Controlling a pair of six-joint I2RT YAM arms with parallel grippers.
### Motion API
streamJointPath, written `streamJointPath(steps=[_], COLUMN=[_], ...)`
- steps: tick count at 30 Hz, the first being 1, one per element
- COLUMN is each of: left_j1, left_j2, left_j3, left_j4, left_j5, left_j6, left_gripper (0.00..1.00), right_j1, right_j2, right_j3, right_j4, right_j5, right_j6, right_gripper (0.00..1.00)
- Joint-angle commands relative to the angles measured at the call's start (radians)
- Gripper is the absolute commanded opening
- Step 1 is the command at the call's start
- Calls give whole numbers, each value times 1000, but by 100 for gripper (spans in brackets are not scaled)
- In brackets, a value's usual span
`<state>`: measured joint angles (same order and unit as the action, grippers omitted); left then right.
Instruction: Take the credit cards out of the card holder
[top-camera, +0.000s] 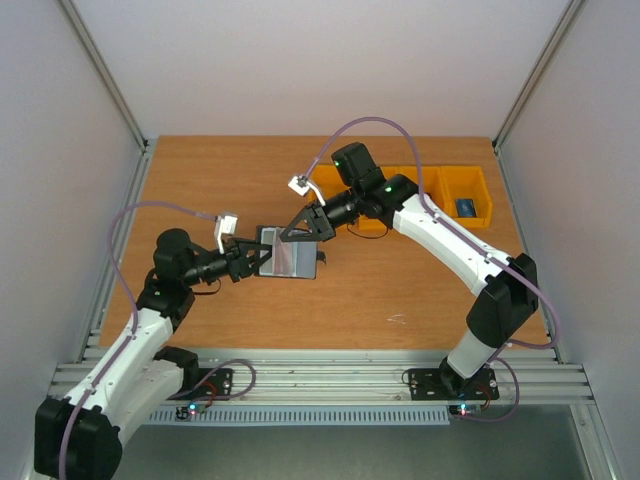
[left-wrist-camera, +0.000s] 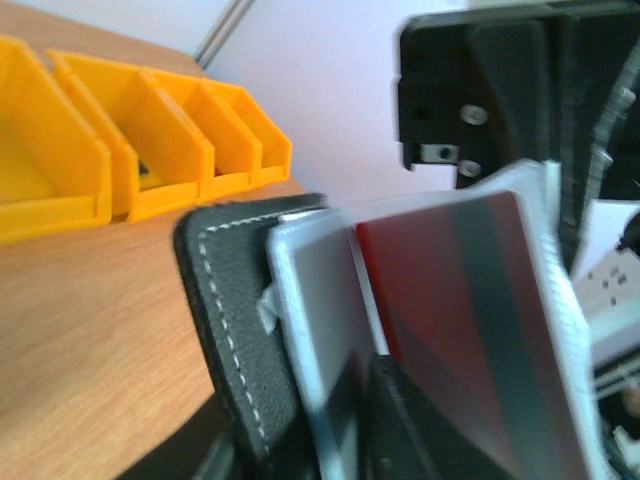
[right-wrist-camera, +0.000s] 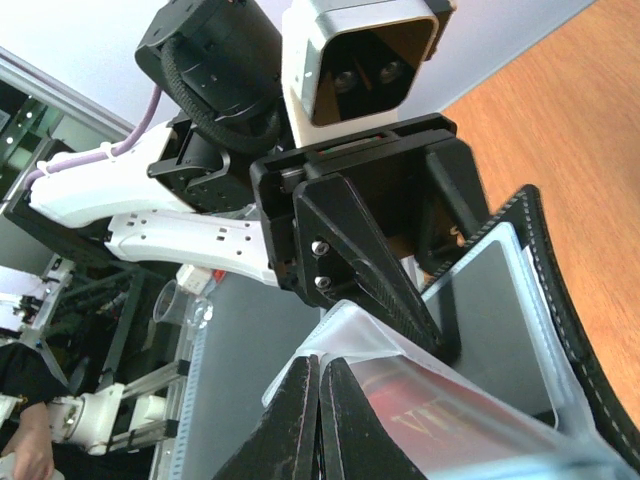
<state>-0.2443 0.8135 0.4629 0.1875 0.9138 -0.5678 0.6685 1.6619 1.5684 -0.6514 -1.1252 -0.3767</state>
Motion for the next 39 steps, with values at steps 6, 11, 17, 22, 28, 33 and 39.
streamJointPath(steps=[6, 11, 17, 22, 28, 33, 39], left_j1=[-5, -4, -5, -10, -16, -15, -8], left_j2=[-4, -19, -52, -69, -85, -130, -152], left_j3=[-11, 50, 125, 149, 166, 143, 144], left_j4=[176, -101, -364, -369, -392, -268, -127], left_j5=[99, -35, -404, -400, -503, -344, -224], left_j6=[-51, 64, 372, 440, 533, 400, 247], left_gripper=[0, 0, 0, 0, 0, 0, 0], right_j1=[-12, -44, -53, -56, -78, -79, -141], right_j2=[8, -15, -18, -11, -34, -31, -66], right_j3=[2, -80, -182, -195, -231, -239, -294], right_j4=[51, 94, 171, 194, 248, 246, 317], right_j5=[-41, 13, 131, 185, 153, 174, 126], right_j6=[-4, 19, 70, 90, 122, 127, 168], right_gripper=[1, 10, 42, 53, 67, 69, 98])
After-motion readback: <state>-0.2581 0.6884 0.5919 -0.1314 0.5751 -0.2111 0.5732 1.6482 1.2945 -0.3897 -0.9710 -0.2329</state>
